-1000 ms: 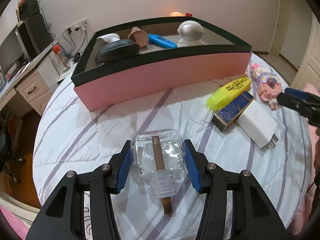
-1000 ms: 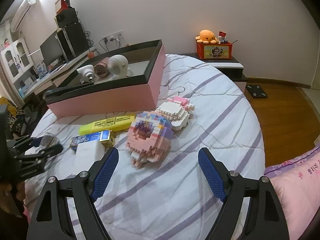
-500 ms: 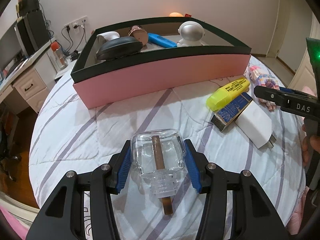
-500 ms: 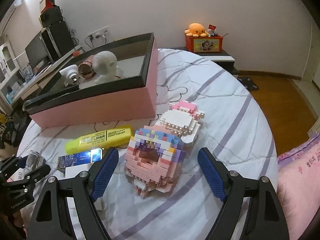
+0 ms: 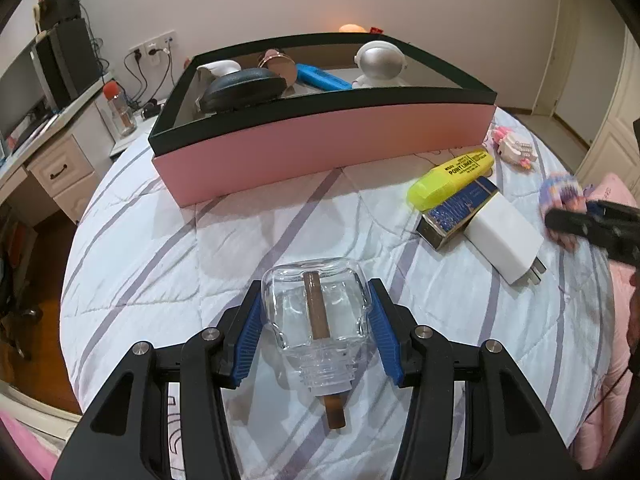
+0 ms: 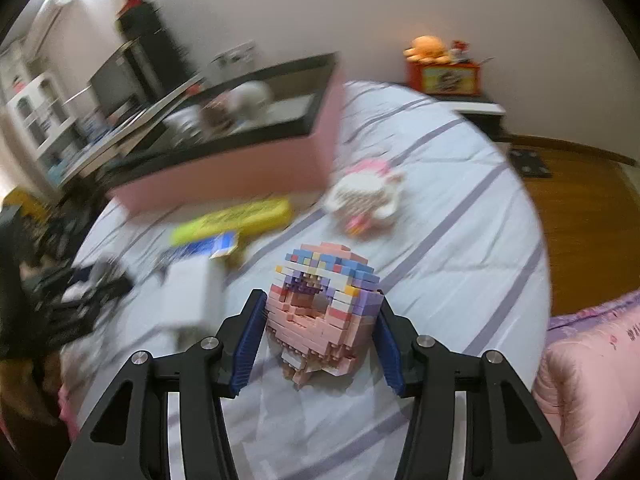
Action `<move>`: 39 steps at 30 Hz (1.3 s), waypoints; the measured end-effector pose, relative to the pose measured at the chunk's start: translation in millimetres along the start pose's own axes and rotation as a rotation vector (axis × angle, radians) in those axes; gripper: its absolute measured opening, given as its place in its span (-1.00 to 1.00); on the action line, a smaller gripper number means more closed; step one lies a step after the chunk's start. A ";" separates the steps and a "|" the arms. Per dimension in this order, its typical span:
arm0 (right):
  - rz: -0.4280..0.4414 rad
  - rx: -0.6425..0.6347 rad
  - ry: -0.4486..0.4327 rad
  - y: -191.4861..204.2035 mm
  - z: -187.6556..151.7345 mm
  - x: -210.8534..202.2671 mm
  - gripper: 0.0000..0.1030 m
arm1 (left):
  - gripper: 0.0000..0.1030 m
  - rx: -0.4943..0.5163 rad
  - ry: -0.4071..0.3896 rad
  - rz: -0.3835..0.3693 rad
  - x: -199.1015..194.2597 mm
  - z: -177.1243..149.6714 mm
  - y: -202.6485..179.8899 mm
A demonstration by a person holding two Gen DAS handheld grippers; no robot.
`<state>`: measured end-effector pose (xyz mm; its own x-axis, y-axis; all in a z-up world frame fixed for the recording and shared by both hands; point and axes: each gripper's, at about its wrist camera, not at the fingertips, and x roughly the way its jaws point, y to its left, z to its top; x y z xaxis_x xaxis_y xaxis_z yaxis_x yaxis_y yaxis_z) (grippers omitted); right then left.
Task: Organize rigid objects
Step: 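Grasp the clear glass bottle with the left tool while the right tool grasps the pink block figure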
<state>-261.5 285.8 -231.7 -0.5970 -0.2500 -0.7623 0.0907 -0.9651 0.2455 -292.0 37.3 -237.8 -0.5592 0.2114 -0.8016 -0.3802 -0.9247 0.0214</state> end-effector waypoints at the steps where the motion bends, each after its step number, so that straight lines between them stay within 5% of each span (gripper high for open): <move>1: 0.035 -0.015 0.014 3.8 -2.7 -0.5 0.02 | -0.01 0.000 0.000 0.001 -0.5 -0.4 -0.3; 7: -0.016 -0.019 -0.018 10.1 -8.8 2.1 0.19 | 0.00 -0.013 -0.005 0.004 -3.1 -5.0 -0.2; 10: -0.154 -0.055 -0.042 22.8 -12.8 -0.3 0.59 | 0.00 -0.021 -0.006 0.001 -3.4 -6.9 1.3; 18: -0.275 -0.043 -0.087 26.4 -14.3 -0.8 0.59 | 0.00 -0.016 -0.008 -0.001 -1.8 -6.1 1.2; 21: -0.279 -0.066 -0.089 24.1 -10.9 2.7 0.55 | 0.00 -0.015 -0.008 -0.006 -1.2 -5.7 1.7; 24: -0.255 -0.116 -0.059 20.3 -6.5 7.1 0.21 | 0.01 -0.015 -0.008 -0.012 -1.0 -5.8 2.6; 26: -0.220 -0.150 -0.066 19.8 -3.7 7.9 0.18 | 0.02 -0.018 -0.008 -0.015 -0.7 -6.1 3.2; 30: -0.026 -0.212 -0.090 22.4 0.9 9.1 0.18 | 0.03 -0.017 -0.008 -0.016 0.1 -5.8 2.5; 39: -0.118 -0.133 -0.072 25.0 -0.5 17.7 0.35 | 0.08 -0.019 -0.013 -0.001 1.6 -4.3 0.3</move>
<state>-269.4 257.2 -239.3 -0.6646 -0.1330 -0.7353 0.1184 -0.9904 0.0721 -289.8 36.0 -241.6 -0.5684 0.2157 -0.7940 -0.3661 -0.9305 0.0092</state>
